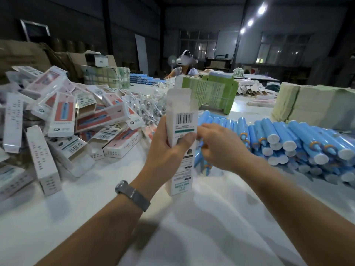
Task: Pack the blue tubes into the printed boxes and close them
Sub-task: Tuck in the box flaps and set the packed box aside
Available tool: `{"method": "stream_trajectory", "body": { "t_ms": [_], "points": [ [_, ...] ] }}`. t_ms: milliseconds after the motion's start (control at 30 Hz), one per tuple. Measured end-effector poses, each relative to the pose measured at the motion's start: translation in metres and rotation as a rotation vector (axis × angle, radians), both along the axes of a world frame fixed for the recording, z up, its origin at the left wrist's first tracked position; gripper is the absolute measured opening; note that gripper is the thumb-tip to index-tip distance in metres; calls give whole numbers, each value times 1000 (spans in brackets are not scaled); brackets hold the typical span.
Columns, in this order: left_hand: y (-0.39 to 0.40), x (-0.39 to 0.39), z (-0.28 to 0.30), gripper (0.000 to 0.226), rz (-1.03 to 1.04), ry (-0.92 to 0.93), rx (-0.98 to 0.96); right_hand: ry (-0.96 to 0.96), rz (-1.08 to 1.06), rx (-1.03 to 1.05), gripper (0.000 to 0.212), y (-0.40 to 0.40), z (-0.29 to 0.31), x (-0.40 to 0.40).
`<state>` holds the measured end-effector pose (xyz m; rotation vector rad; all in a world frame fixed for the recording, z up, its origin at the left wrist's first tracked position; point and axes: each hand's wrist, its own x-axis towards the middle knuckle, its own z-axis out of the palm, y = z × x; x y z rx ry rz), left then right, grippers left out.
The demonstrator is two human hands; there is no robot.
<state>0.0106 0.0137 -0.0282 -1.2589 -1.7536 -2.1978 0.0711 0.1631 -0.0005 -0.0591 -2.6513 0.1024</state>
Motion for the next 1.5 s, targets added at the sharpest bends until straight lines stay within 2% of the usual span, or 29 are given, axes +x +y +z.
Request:
{"method": "stream_trajectory", "body": {
  "t_ms": [67,167,300,400,533,667,767,833,967,1167,1300,1400,1500],
  "points": [
    [1,-1,-1,33,24,44,-2,-95,19,140,34,0,-19,0],
    [4,-1,-2,36,55,84,43,-236,191,151,37,-5,-41,-2],
    [4,1,-3,38,83,115,52,-182,238,181,29,-7,-47,-5],
    [1,3,0,33,91,119,100,-48,243,160,22,-2,-47,-6],
    [-4,1,4,32,146,109,200,268,181,-116,29,2,-36,-7],
    [-1,1,-3,29,179,127,124,564,140,-484,41,2,-2,0],
    [3,-1,-7,25,222,158,61,783,228,-688,53,-2,34,13],
    [2,-4,-9,26,254,161,66,910,333,-766,51,-7,56,26],
    [2,-3,-10,33,264,205,37,935,523,-951,44,-20,77,43],
    [0,5,-8,29,233,307,-23,1014,495,-791,49,-31,81,50],
    [1,8,-8,25,258,341,-66,913,470,-752,51,-37,76,51],
    [2,7,-9,25,259,339,-70,780,443,-543,51,-47,61,47],
    [3,6,-10,28,228,314,-49,818,370,-329,35,-54,46,41]
  ]
}}
